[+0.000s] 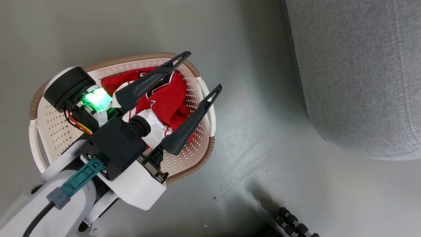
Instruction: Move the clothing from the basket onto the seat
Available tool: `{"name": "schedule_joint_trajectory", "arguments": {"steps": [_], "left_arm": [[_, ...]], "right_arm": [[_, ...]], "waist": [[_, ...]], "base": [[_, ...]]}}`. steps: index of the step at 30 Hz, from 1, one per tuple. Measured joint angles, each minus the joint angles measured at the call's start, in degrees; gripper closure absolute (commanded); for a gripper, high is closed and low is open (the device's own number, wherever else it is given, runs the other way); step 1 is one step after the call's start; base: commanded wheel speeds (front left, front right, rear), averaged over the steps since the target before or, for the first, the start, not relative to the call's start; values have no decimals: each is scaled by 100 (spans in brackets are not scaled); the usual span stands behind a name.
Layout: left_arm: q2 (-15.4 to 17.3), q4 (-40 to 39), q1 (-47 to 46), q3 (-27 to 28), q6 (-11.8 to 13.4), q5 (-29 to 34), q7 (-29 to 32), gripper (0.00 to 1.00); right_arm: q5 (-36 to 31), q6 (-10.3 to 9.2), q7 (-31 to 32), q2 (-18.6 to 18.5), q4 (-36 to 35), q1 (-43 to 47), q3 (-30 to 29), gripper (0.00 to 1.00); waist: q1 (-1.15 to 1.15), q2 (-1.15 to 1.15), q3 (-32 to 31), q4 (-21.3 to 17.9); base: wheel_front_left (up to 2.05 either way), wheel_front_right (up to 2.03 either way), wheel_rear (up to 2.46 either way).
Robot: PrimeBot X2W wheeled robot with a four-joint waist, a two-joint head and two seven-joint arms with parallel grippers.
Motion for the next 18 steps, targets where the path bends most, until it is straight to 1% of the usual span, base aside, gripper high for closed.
{"name": "schedule_joint_trajectory", "arguments": {"steps": [5, 11, 15, 18], "left_arm": [[10, 60, 0, 14, -4, 0, -53, 0], [16, 157, 1, 59, -5, 0, -159, 0], [5, 234, 5, 98, -4, -18, -256, 0], [-23, 288, 9, 135, -3, -22, -357, 0]], "right_arm": [[-168, 0, -53, -31, 52, 35, -122, 0], [-302, 0, -364, 36, -122, 255, -267, 0], [-425, -1, -549, 238, -288, 518, -297, 0], [-471, 0, -677, 544, -415, 789, -256, 0]], "waist": [[0, 0, -62, -71], [0, 0, -193, -135], [0, 0, -308, -157], [0, 0, -405, -159]], "base": [[0, 0, 0], [0, 0, 0], [0, 0, 0], [0, 0, 0]]}}
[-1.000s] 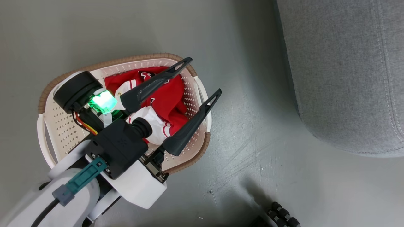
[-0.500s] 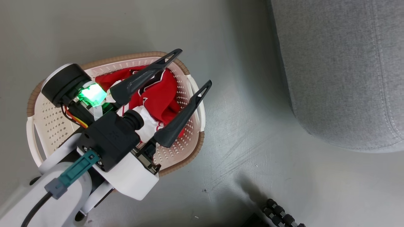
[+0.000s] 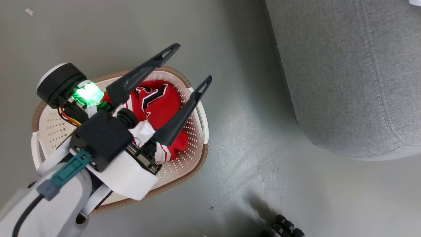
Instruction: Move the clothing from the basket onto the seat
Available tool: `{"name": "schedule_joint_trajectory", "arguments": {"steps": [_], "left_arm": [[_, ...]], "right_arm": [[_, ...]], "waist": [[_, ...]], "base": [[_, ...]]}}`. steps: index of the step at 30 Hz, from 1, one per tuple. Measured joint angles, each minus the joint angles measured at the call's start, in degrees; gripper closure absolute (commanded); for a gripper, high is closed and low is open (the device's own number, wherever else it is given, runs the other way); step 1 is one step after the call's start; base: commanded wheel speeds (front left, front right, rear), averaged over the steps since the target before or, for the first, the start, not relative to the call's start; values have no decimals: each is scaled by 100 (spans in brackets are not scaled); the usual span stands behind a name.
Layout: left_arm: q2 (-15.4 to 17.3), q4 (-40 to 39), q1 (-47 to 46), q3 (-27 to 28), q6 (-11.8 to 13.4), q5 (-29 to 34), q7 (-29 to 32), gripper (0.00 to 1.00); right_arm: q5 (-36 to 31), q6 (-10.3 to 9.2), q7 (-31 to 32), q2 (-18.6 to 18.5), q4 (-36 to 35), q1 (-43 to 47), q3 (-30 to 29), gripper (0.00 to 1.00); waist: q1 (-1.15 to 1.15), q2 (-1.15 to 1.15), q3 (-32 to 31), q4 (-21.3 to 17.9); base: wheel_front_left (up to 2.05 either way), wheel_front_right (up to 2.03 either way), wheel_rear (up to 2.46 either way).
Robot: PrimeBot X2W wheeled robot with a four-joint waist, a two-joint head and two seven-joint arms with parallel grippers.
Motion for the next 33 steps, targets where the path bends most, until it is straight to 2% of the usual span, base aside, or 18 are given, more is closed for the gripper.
{"name": "schedule_joint_trajectory", "arguments": {"steps": [8, 19, 33], "left_arm": [[-113, 148, 41, 194, 47, -88, -303, 0], [-247, 548, 454, 544, 347, -269, -761, 0], [-446, 989, 1132, 1023, 661, -592, -1460, 0]], "right_arm": [[-103, -1, -428, 442, -584, 304, 216, 0], [-364, 0, -486, 929, -1124, 762, 953, 0], [-508, 0, -634, 1045, -1480, 1493, 1861, 0]], "waist": [[0, 0, -310, 44], [0, 0, -834, 234], [0, 0, -1512, 695]], "base": [[0, 0, 0], [0, 0, 0], [0, 0, 0]]}}
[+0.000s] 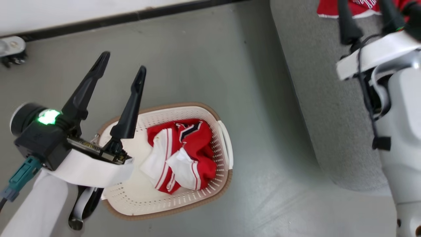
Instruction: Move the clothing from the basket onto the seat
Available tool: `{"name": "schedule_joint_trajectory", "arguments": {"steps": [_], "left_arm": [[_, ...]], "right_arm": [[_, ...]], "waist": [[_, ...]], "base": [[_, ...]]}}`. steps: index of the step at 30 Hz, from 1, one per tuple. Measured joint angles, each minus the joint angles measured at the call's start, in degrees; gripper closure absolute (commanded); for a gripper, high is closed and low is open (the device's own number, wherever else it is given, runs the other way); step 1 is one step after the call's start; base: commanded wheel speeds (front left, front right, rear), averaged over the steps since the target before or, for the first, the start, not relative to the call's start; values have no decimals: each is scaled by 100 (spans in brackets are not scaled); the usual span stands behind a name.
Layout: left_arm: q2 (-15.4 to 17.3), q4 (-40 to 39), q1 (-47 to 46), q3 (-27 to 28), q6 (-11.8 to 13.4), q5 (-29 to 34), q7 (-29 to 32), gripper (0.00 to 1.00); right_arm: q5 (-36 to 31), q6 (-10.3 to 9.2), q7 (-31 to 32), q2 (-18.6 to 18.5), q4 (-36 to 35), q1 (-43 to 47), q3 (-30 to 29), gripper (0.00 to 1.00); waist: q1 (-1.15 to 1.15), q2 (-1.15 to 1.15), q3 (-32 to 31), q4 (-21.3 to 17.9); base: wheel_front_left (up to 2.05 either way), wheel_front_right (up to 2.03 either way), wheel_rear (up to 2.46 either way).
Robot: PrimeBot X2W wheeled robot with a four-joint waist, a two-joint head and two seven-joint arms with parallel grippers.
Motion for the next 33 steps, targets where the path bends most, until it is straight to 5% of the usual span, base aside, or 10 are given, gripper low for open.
{"name": "schedule_joint_trajectory", "arguments": {"steps": [12, 33], "left_arm": [[-178, 444, 668, 276, 126, -272, -405, 0], [-331, 1091, 1568, 486, 16, -219, -528, 0]], "right_arm": [[77, 0, -68, -89, -447, 664, 527, 0], [332, -1, -76, -165, -1547, 2279, 334, 0]], "waist": [[0, 0, -592, 462], [0, 0, -1650, 1041]], "base": [[0, 0, 0], [0, 0, 0]]}}
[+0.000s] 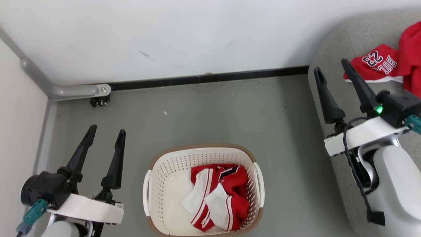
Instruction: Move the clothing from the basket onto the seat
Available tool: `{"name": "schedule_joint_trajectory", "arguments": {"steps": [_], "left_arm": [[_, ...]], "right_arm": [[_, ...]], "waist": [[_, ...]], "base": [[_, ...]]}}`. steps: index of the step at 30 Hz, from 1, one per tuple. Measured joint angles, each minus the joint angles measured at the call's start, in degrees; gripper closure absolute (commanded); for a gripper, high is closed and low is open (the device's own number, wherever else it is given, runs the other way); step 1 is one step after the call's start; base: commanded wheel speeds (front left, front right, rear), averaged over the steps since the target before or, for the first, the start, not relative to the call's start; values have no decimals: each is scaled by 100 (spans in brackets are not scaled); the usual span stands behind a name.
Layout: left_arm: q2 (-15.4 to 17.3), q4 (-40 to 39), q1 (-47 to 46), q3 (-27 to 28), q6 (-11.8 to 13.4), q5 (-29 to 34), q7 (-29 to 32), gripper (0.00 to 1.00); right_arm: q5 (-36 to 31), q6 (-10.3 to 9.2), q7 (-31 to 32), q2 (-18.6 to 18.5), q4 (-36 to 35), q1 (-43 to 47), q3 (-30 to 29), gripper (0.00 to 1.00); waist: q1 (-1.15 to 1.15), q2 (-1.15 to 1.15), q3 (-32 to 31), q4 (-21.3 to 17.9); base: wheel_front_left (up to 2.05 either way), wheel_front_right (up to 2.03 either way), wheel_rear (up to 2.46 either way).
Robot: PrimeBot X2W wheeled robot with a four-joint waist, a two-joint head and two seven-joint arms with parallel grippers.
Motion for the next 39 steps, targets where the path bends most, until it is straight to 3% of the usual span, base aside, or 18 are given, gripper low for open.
{"name": "schedule_joint_trajectory", "arguments": {"steps": [13, 39], "left_arm": [[-283, 64, 519, 416, -42, 110, 0, 0], [-532, 123, 1250, 623, -253, 324, 0, 0]], "right_arm": [[198, 0, 0, 58, -300, 1131, 20, 0], [227, 0, 0, -56, -761, 2079, 27, 0]], "waist": [[0, 0, -624, 179], [0, 0, -1325, 298]], "base": [[0, 0, 0], [0, 0, 0]]}}
